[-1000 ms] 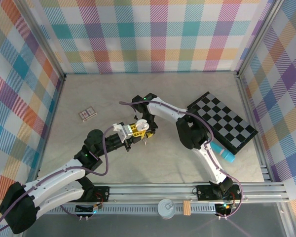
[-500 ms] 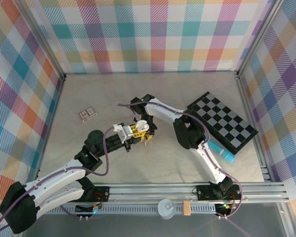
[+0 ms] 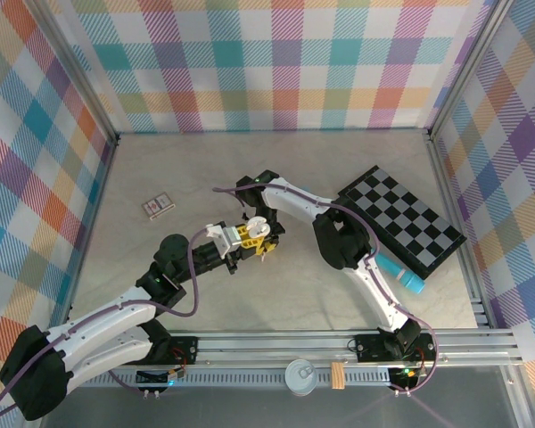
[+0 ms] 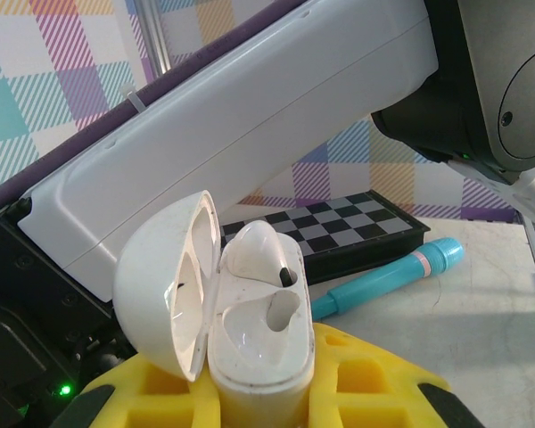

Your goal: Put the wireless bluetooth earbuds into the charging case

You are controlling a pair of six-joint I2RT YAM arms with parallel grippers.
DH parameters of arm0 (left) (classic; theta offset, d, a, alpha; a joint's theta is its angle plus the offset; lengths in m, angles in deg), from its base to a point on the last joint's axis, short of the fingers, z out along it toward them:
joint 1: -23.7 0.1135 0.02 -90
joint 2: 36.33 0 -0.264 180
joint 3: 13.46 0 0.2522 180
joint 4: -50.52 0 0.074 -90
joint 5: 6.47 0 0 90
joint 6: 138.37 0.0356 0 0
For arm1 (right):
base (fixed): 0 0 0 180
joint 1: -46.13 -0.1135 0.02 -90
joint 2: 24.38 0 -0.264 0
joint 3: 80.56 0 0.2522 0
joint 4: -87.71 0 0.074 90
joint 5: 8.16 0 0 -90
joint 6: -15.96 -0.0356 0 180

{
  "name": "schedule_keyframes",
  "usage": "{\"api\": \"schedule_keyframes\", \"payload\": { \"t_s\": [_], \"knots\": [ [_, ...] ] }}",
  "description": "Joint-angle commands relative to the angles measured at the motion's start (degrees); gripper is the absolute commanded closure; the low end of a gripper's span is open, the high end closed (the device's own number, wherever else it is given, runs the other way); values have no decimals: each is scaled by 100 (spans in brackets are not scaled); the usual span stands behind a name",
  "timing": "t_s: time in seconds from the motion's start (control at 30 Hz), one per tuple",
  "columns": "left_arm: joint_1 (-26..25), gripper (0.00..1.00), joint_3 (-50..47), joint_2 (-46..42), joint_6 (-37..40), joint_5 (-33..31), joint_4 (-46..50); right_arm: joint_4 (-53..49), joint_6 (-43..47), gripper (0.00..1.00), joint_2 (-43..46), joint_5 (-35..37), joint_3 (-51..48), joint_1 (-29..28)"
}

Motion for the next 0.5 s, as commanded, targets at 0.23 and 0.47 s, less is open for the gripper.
{"api": "schedule_keyframes", "payload": {
  "t_s": [0.23,0.47],
  "knots": [
    [-67,93,31,10,134,30,-232,-179,12,72,94,-111,75,-115],
    [-67,93,31,43,137,39,-266,-95,19,72,203,-202,-93,-186]
  ]
}}
